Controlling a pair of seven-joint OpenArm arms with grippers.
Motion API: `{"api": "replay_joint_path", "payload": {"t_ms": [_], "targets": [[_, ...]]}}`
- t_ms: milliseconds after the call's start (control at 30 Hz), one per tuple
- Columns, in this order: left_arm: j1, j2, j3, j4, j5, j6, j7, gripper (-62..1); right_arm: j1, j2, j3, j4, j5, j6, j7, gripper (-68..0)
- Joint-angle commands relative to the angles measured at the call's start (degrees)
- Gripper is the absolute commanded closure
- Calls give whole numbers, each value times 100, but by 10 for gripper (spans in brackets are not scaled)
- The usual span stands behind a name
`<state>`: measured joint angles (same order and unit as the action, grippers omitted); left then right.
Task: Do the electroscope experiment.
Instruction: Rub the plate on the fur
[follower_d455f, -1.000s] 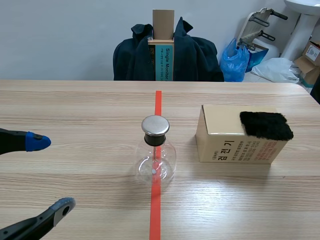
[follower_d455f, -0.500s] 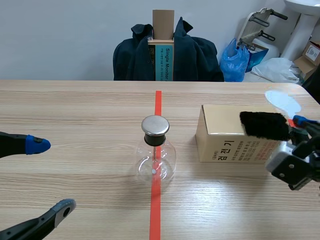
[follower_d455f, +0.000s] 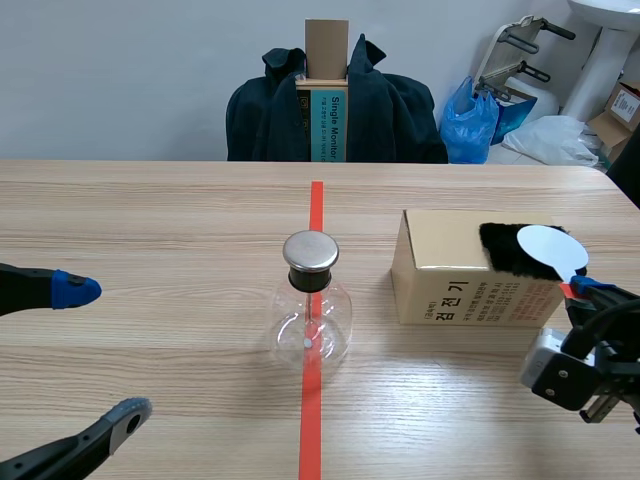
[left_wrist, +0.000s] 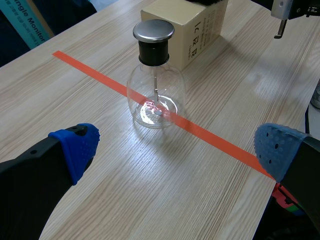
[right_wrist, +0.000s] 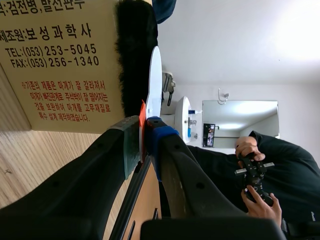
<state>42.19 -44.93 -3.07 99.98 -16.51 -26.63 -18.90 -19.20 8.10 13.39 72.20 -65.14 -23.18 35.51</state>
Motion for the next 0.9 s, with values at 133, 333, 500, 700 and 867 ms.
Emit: {"api": "replay_joint_path", "payload": {"t_ms": [133,333,500,700,867], "targets": [[-33,28,37,37,-15,-2,-55,-623,114,79,39,26,-341,212,317,-8],[-33,28,37,37,-15,-2,-52,-623,109,79,-33,26,-402,308,90,-8],[-33,28,37,37,-15,0,-52,-623,111,127,-22,26,-402,295,-210,-8],[-33,28,37,37,9,17,-55,-623,109,107,-81,26,-407,350,-299,-8],[-33,28,37,37,26,37,-57,-623,109,184,-68,26,-409,472,22,-8]]}}
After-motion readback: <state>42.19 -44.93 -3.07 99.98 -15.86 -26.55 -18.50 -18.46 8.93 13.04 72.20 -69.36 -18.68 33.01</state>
